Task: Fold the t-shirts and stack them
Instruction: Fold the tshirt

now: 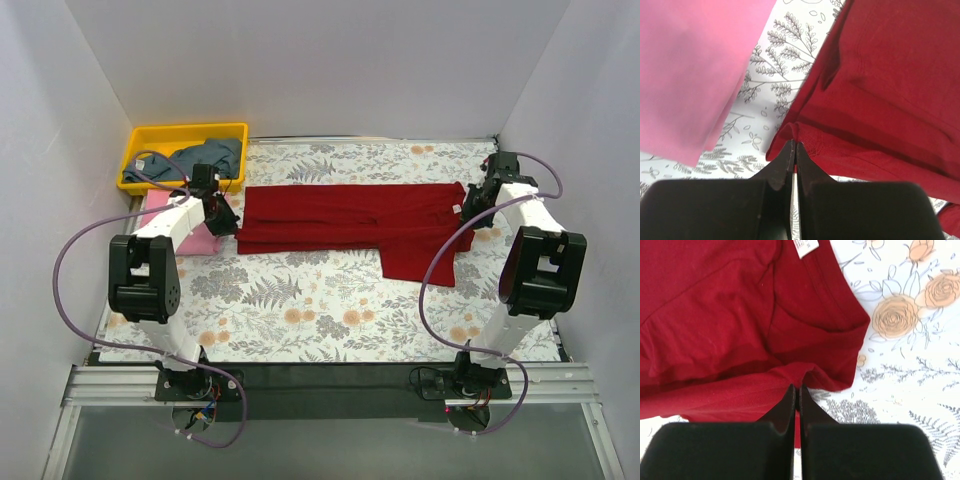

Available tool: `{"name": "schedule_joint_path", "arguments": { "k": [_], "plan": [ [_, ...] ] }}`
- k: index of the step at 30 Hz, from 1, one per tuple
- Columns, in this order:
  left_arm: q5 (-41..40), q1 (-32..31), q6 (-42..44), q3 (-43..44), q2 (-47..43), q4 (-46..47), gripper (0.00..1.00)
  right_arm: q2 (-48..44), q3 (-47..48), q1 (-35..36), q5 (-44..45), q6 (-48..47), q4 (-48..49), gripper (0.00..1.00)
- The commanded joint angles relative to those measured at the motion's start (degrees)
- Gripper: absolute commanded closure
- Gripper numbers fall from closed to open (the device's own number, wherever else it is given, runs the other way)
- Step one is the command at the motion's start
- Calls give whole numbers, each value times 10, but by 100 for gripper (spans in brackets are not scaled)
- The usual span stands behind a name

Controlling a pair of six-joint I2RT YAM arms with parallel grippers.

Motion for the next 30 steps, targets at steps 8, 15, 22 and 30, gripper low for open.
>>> {"name": "schedule_joint_path", "arguments": {
  "k": [8,15,22,30],
  "plan": [
    [17,3,15,53,44,35,100,33,27,-10,41,-12,-6,99],
    [12,-3,17,60,64,42,100,44,17,-10,49,-11,1,99],
    [8,-12,18,66,88,50,100,51,10,-10,61,-10,8,90],
    [-33,-34,22,75,34,50,32,-7,-13,-8,31,-7,11,63]
  ]
}}
